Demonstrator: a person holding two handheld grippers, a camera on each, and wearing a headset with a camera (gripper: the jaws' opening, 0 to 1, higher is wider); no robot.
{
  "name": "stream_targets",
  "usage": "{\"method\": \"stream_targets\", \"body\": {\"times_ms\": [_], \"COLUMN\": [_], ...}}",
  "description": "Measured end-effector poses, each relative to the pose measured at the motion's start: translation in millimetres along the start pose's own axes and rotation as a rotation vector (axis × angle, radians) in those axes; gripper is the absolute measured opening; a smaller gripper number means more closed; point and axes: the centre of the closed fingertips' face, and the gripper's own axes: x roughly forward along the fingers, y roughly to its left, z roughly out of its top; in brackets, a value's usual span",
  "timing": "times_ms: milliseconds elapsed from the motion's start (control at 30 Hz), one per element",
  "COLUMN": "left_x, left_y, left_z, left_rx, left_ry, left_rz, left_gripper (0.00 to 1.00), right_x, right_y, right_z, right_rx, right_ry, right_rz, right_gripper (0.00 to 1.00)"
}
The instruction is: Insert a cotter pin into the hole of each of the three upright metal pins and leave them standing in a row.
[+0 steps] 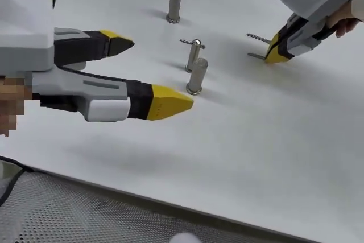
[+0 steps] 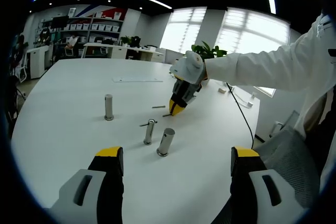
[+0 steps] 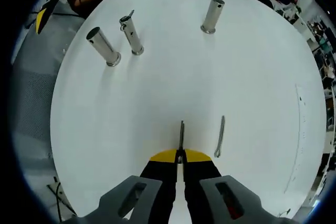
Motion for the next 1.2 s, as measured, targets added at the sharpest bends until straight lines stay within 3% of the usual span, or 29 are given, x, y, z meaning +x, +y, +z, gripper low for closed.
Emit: {"method": "stream_targets", "body": {"times_ms": [133, 333, 400, 467, 633, 900, 1200], "left_x": [1.4, 1.7, 1.3, 0.0, -1.7, -2.6, -5.3], "left_y": [-2.7, -1.0, -1.0, 1.2, 0.0, -3.1, -6.6], "left_z": [0.7, 5.3, 6.3, 8.5, 10.8, 8.9, 7.3], "left_rx": [-0.004, -0.005, -0.008, 0.006, 0.002, 0.004, 0.011], "left_ry": [0.002, -0.012, -0.014, -0.02, -0.029, -0.025, -0.017], "left_rz": [-0.008, 0.001, 0.002, 0.021, 0.02, 0.015, 0.013], "left_gripper": [0.82, 0.8, 0.8, 0.8, 0.8, 0.78, 0.78], "right_x": [0.2, 0.6, 1.6, 1.9, 2.4, 2.1, 1.6], "right_y": [-1.4, -7.9, -11.8, -11.0, -12.3, -9.8, -6.9], "right_z": [-0.4, -3.2, -3.6, -4.2, -4.0, -4.5, -4.1], "right_rx": [-0.015, 0.041, 0.093, 0.066, 0.119, 0.13, 0.125], "right_ry": [0.02, 0.009, -0.002, -0.011, -0.009, -0.019, -0.013], "right_rz": [0.031, 0.052, 0.047, 0.038, 0.018, 0.012, -0.032], "right_gripper": [0.0, 0.0, 0.0, 0.0, 0.0, 0.0, 0.0]}}
